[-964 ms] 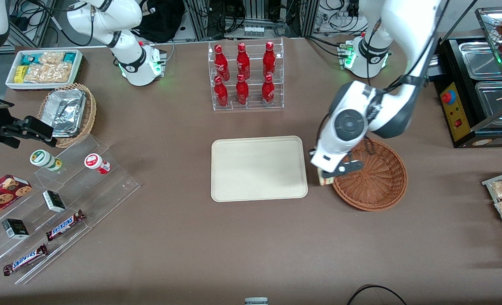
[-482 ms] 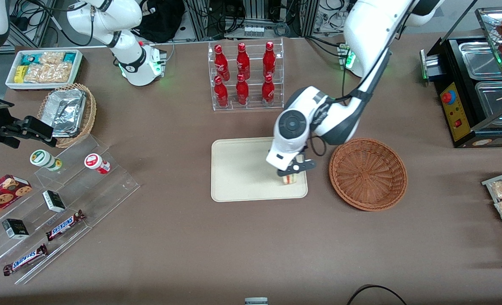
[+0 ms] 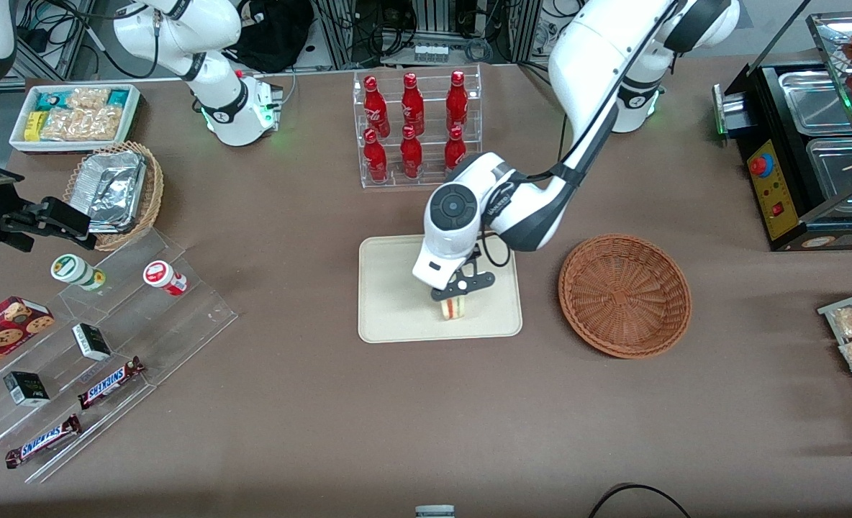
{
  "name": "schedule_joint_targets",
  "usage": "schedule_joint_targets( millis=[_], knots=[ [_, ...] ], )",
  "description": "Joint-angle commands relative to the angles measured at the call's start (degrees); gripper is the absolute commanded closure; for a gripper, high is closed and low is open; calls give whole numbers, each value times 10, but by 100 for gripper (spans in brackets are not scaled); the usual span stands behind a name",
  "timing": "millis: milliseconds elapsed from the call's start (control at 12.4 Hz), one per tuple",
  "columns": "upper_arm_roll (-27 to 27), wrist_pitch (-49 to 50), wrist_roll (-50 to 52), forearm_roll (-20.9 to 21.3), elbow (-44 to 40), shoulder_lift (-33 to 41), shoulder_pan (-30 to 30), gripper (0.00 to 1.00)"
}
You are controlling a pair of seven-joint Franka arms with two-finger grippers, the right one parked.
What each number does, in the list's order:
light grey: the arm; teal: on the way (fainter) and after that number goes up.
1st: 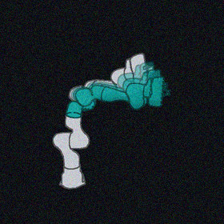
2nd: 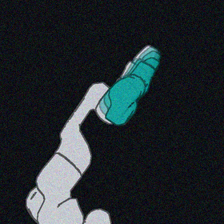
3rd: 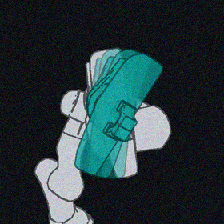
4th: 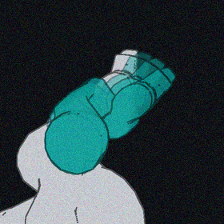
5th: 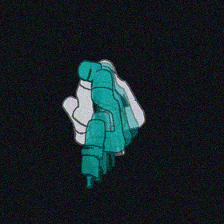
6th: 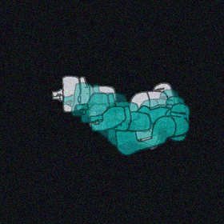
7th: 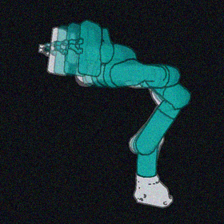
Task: Place sandwich from basket to tray
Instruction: 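Lift the sandwich and carry it with the left gripper over the cream tray, then lower the sandwich onto the tray and open the left gripper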
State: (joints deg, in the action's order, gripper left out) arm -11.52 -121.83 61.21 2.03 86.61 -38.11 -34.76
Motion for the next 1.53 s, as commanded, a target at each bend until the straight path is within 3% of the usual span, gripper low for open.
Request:
schedule_joint_targets(
  millis=[0, 402, 482, 562, 643, 964, 1205, 1446],
  knots=[
    [8, -11, 25, 6, -19, -17, -23, 100],
    [8, -12, 26, 5, -18, -32, -27, 97],
    [8, -12, 25, 4, -18, -32, -27, 91],
    [8, -13, 26, 1, -19, -31, -27, 56],
    [8, -13, 36, -1, -19, -28, -27, 2],
    [9, -5, 64, 58, -21, 7, -27, 0],
    [11, 36, 55, 61, -21, 48, -21, 0],
    [12, 118, -15, 53, -18, 103, 3, 0]
  ],
)
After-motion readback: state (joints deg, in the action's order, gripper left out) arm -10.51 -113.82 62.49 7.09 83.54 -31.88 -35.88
